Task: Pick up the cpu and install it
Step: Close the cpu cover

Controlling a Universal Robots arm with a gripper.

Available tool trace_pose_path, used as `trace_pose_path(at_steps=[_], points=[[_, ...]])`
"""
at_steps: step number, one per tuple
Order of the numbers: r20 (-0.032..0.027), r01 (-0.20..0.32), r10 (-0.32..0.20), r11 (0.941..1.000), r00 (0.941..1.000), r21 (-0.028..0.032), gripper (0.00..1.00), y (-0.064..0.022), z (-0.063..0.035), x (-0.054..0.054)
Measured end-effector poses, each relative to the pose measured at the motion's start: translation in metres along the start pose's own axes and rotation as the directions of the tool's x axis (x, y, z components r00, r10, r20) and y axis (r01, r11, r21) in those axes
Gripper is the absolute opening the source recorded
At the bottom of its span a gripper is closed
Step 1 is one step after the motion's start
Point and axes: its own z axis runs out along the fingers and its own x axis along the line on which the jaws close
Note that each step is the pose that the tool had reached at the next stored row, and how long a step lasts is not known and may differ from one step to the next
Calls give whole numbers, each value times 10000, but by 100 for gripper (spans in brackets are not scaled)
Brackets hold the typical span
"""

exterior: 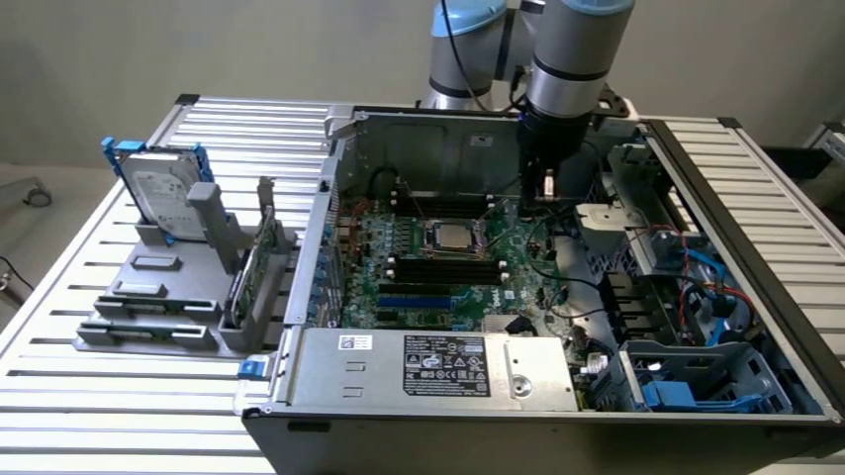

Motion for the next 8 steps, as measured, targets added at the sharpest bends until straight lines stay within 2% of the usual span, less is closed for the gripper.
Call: trace_pose_path(at_steps=[4,8], points=[[-6,-24,24,9996,10000,289,11,-40,-13,1],[-3,-37,37,9987,10000,500,11,-123,-48,2]])
